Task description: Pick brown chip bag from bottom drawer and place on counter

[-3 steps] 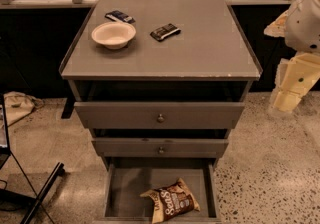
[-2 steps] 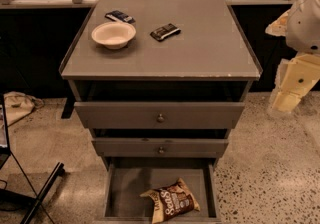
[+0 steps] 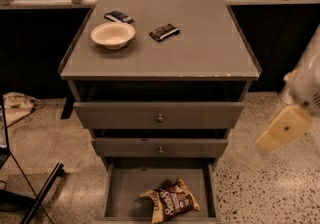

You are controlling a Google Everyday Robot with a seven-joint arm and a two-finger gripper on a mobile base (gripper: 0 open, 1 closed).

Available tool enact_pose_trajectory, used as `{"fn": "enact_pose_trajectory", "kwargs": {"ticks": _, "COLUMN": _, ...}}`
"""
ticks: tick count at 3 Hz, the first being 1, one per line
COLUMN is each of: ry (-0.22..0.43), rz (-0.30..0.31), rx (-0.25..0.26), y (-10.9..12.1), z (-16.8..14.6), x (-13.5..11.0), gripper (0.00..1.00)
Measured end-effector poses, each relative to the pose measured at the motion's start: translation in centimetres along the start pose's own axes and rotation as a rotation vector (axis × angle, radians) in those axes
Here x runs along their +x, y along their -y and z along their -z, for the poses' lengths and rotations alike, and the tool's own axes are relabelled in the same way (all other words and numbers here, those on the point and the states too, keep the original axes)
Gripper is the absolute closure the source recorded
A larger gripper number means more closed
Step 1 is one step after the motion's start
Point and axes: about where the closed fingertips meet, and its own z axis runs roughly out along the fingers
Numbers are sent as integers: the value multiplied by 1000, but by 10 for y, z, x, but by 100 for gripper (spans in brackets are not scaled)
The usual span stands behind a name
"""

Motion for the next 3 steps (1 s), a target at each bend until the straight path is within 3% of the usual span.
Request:
{"fn": "enact_pose_trajectory", "kwargs": {"ticks": 1, "ry": 1, "rz": -267, "rx": -21, "y": -15, "z": -65, "x": 46, "gripper": 0}}
{"fn": "enact_pose_trajectory", "kwargs": {"ticks": 2, "ry": 47, "rz": -416, "rx": -34, "y": -5, "z": -131, "x": 60, "gripper": 0}}
{"fn": "enact_pose_trajectory", "kwargs": {"ticks": 3, "ry": 109, "rz": -429, "rx": 18, "y": 14, "z": -138, "x": 50, "gripper": 0}}
